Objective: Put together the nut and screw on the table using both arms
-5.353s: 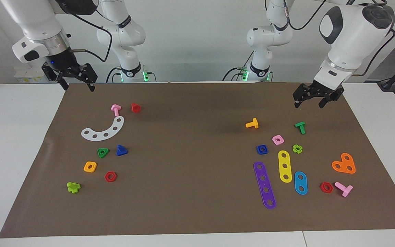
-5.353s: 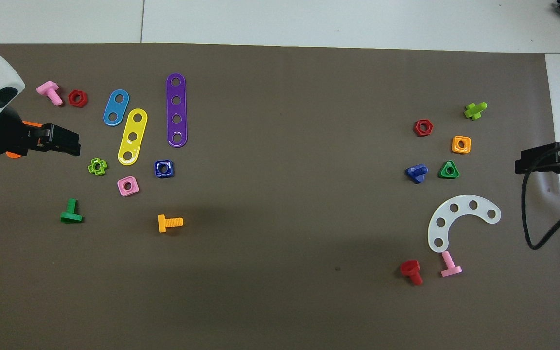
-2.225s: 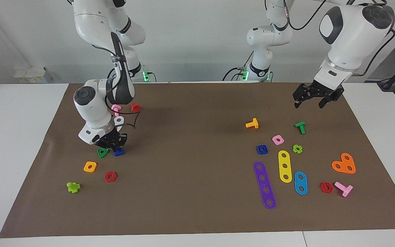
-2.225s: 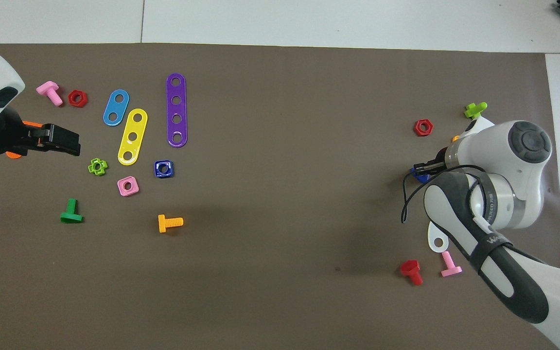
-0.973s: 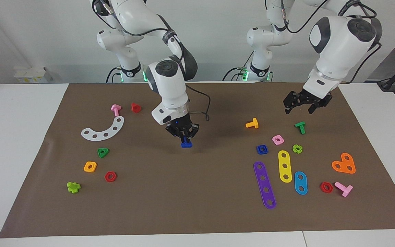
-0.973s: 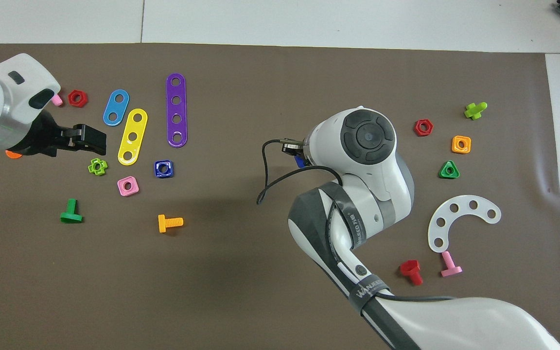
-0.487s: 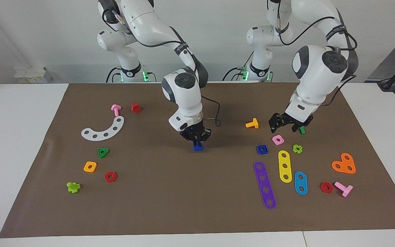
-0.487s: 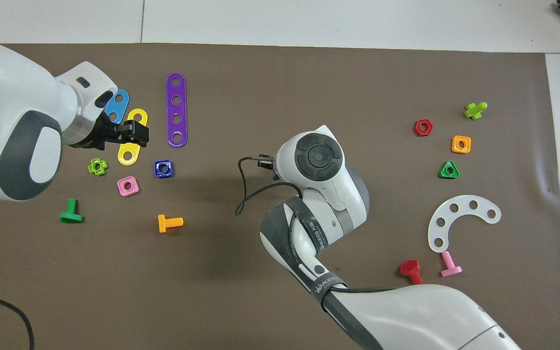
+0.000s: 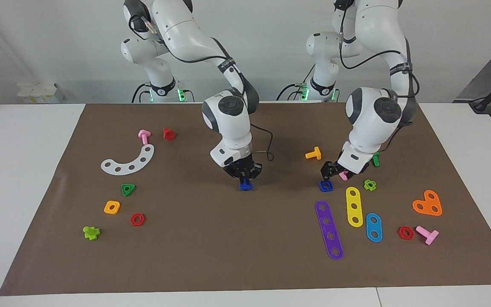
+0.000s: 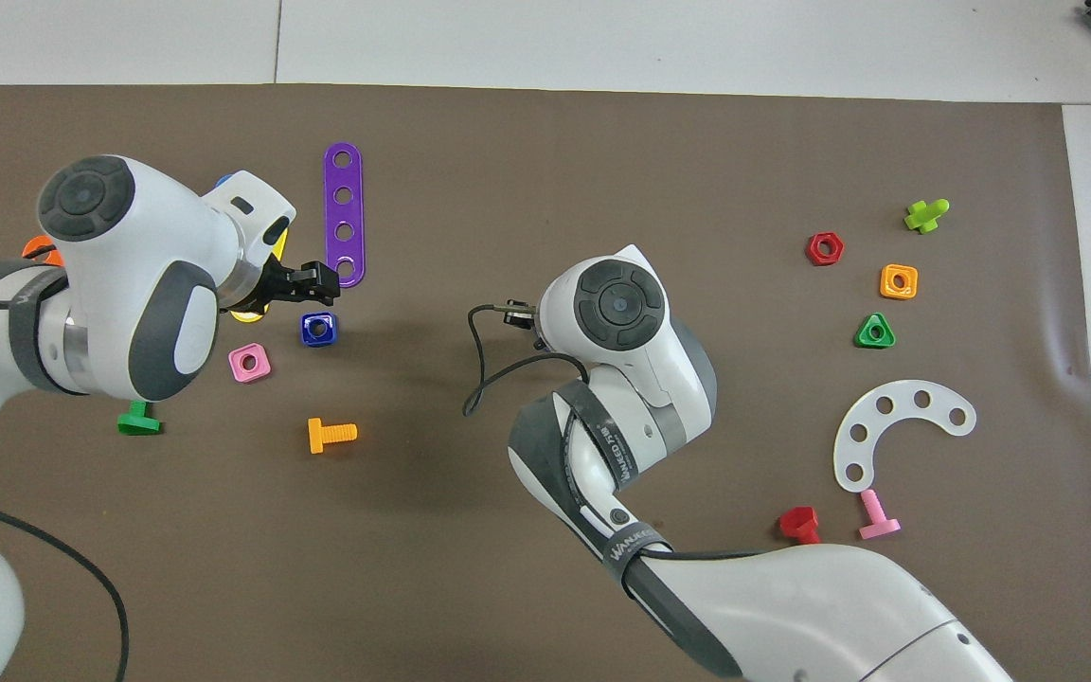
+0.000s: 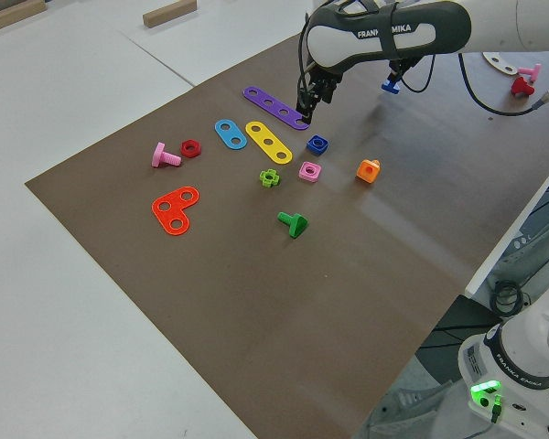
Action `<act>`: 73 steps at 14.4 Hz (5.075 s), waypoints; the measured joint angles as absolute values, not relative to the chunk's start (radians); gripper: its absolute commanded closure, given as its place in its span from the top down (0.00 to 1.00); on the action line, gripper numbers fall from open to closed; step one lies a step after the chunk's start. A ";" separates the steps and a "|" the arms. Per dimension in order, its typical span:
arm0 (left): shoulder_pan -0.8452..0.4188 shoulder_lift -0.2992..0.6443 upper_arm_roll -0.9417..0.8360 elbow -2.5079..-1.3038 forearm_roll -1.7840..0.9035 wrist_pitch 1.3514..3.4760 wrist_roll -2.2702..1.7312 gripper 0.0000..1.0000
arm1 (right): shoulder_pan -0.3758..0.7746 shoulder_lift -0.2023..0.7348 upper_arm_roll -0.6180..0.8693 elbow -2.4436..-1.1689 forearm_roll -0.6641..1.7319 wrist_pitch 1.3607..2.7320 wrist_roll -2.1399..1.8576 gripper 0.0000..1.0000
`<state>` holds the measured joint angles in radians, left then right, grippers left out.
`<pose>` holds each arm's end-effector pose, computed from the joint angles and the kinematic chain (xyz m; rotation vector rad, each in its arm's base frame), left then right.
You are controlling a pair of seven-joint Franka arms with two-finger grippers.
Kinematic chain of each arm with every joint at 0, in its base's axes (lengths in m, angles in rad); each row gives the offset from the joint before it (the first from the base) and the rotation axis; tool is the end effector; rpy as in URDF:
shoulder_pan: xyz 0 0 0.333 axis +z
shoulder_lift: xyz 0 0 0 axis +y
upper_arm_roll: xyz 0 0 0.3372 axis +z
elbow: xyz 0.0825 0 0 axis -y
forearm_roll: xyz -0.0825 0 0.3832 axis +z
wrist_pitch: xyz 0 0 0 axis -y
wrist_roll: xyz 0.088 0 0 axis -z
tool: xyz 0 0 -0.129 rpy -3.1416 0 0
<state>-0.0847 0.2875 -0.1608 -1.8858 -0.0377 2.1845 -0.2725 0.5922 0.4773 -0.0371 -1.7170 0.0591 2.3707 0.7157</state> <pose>0.6086 -0.1492 0.3581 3.0629 0.0847 -0.0085 0.5898 0.3709 0.3265 -2.9940 0.2909 -0.1894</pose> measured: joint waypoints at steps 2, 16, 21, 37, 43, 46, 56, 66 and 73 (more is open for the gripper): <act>-0.098 0.322 -0.161 -1.905 -0.037 2.234 -0.277 0.86 | 0.591 0.477 -0.041 -1.715 0.059 2.375 0.716 1.00; -0.101 0.342 -0.158 -1.971 0.017 2.289 -0.277 0.61 | 0.130 0.044 -0.074 -1.673 0.052 1.868 0.294 1.00; -0.101 0.342 -0.158 -1.972 0.017 2.288 -0.276 0.46 | 0.021 -0.028 -0.074 -1.675 0.048 1.646 0.154 1.00; -0.278 0.422 -0.163 -1.621 0.020 2.058 -0.299 0.35 | -0.045 -0.030 -0.050 -1.605 0.010 1.560 0.101 1.00; -0.419 0.589 -0.162 -1.327 0.006 1.976 -0.382 0.34 | -0.045 -0.030 -0.049 -1.605 0.010 1.560 0.101 1.00; -0.461 0.623 -0.163 -1.273 0.006 1.973 -0.390 0.33 | -0.045 -0.030 -0.049 -1.605 0.010 1.560 0.101 1.00; -0.541 0.656 -0.162 -1.285 0.006 1.950 -0.414 0.33 | -0.045 -0.030 -0.049 -1.606 0.010 1.560 0.101 1.00; -0.546 0.669 -0.159 -1.305 0.010 1.951 -0.417 0.32 | -0.045 -0.030 -0.049 -1.606 0.010 1.560 0.101 1.00; -0.546 0.669 -0.159 -1.362 0.012 1.997 -0.423 0.32 | -0.045 -0.030 -0.049 -1.606 0.010 1.560 0.101 1.00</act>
